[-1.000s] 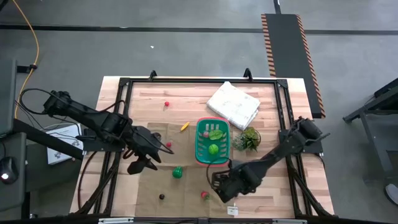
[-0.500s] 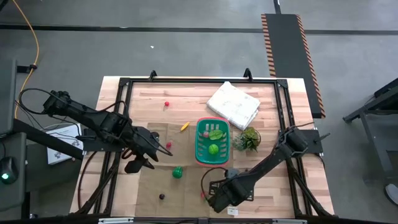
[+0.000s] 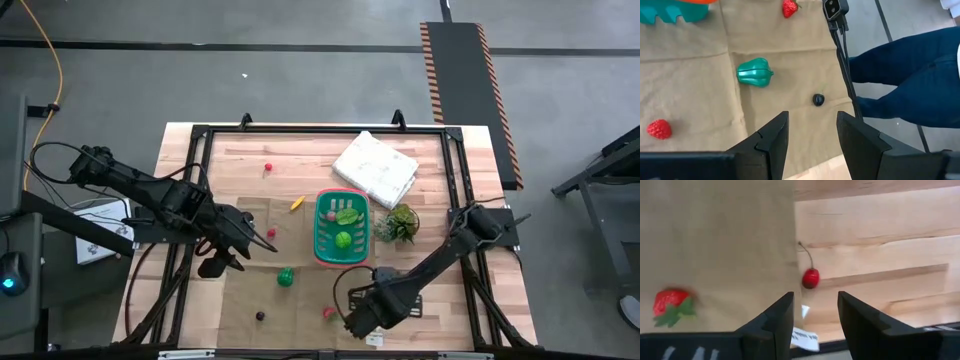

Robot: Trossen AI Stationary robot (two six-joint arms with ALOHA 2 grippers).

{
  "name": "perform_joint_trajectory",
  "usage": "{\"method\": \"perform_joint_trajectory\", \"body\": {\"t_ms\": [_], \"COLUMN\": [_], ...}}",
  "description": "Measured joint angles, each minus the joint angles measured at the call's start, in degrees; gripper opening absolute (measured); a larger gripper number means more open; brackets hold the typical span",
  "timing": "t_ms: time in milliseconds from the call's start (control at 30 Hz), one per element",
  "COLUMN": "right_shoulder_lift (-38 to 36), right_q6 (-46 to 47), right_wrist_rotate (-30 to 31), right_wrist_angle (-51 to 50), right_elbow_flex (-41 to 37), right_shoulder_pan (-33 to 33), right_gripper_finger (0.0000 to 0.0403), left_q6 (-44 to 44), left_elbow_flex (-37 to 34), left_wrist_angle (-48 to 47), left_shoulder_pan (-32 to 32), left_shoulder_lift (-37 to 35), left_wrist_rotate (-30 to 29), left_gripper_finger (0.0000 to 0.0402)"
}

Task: Pick and placing Produce into tupperware
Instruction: Put the bottom red cherry into the blue basket

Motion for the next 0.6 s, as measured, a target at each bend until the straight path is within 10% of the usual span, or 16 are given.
{"method": "perform_joint_trajectory", "body": {"t_ms": [600], "right_shoulder_lift": [-4.3], "right_q6": [-0.22], "right_wrist_rotate": [1.62], "right_wrist_angle": [-4.65], "right_elbow_flex": [0.0], "right_shoulder_pan": [-0.29], "right_gripper_finger": [0.0142], "left_q6": [0.0], "left_elbow_flex": [0.0], "left_wrist_angle": [0.26], "left_shoulder_pan": [0.0], "left_shoulder_lift": [0.0], "left_wrist_rotate": [0.01], "left_gripper_finger": [0.0154]}}
